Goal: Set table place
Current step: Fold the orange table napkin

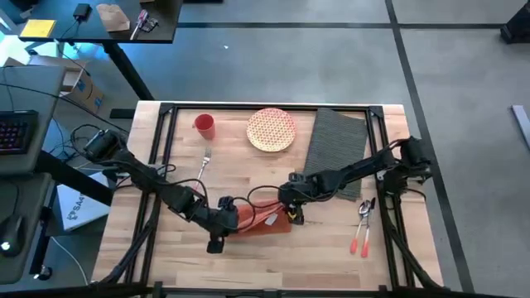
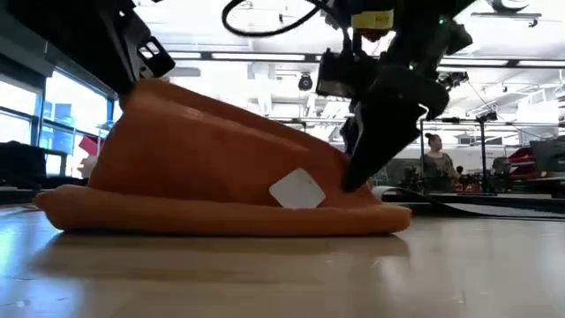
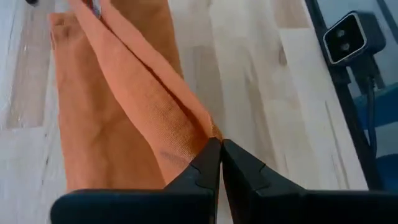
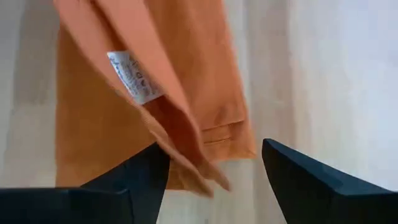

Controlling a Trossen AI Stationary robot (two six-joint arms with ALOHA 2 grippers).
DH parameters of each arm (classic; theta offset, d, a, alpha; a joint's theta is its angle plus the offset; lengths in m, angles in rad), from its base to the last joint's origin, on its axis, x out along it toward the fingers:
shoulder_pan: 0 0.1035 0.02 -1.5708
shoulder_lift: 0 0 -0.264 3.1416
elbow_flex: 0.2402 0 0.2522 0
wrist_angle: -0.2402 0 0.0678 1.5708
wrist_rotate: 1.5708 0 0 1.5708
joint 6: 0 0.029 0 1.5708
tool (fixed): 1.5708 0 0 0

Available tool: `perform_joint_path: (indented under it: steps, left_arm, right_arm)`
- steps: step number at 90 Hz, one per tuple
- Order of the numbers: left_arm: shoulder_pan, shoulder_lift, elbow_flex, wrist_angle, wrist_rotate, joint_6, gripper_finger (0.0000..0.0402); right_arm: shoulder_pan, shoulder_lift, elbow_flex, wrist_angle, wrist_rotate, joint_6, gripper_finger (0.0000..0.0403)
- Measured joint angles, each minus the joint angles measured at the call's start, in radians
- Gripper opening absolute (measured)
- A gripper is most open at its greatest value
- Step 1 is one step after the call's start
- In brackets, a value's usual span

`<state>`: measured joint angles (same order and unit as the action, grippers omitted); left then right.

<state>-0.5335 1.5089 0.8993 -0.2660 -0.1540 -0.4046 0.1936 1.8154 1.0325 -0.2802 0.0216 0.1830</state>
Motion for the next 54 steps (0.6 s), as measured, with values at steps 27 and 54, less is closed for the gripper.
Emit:
perform_joint_path:
  steps: [27,54]
  left_arm:
    - [0.000,0.000,0.000,-0.003,-0.017,-0.003,0.0000]
    - [-0.034,-0.023,0.030,-0.108,-0.037,-0.146,0.0000]
  right_arm:
    - [0.010,0.007,0.002,-0.002,-0.003,0.004,0.0064]
    - [0.044,0.007,0.159,-0.182,-0.022,0.057,0.0002]
